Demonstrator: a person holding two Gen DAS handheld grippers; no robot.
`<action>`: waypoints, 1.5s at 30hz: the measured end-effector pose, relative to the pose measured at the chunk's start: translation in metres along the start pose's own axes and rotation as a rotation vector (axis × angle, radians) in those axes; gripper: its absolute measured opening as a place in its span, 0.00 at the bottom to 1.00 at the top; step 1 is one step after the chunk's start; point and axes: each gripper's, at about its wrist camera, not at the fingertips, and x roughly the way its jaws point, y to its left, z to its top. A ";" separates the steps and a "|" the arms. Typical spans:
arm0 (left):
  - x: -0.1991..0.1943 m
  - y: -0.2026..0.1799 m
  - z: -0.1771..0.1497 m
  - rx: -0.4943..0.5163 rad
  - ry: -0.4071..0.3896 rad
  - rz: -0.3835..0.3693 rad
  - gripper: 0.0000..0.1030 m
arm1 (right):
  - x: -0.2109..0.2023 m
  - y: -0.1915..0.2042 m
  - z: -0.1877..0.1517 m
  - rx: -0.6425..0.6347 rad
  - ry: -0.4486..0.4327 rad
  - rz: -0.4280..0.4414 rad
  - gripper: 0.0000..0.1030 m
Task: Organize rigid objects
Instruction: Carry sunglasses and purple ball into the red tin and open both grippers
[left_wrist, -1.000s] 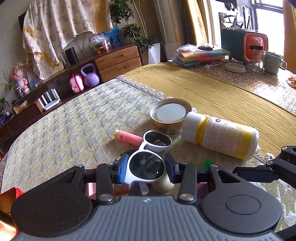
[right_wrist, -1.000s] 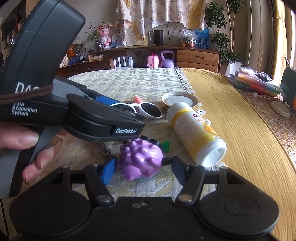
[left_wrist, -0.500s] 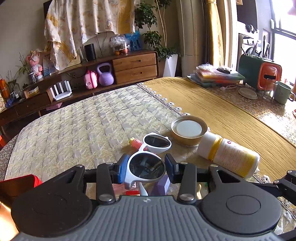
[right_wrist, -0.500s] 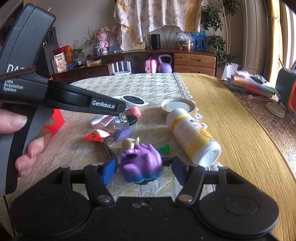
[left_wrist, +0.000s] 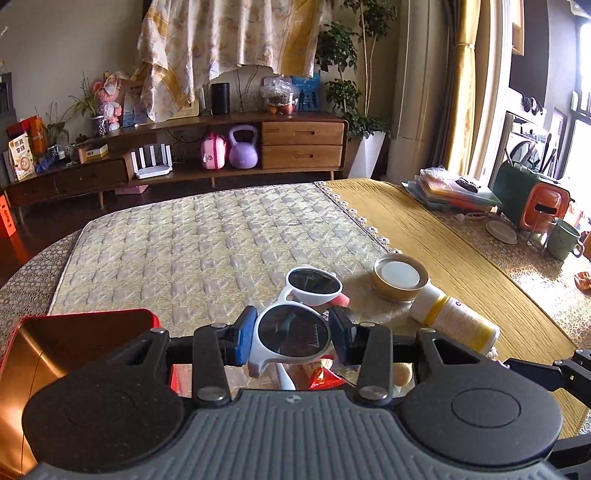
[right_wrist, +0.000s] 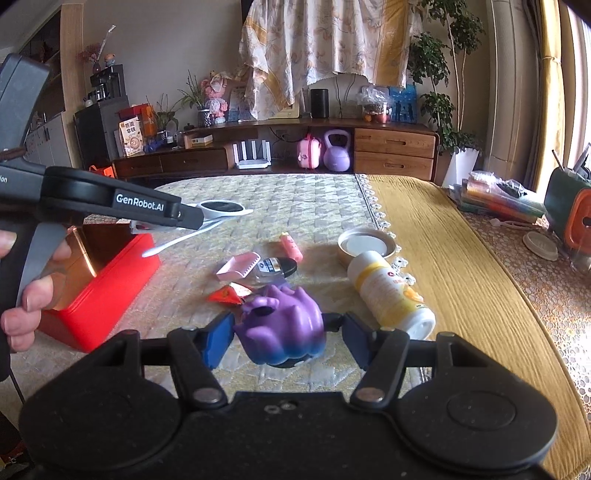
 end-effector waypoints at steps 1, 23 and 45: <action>-0.006 0.004 0.000 -0.008 -0.003 0.002 0.40 | -0.004 0.003 0.002 -0.006 -0.005 0.004 0.62; -0.092 0.143 -0.020 -0.175 -0.060 0.137 0.40 | -0.003 0.132 0.051 -0.179 -0.025 0.190 0.62; -0.017 0.215 -0.042 -0.266 0.070 0.220 0.40 | 0.125 0.208 0.066 -0.378 0.108 0.253 0.62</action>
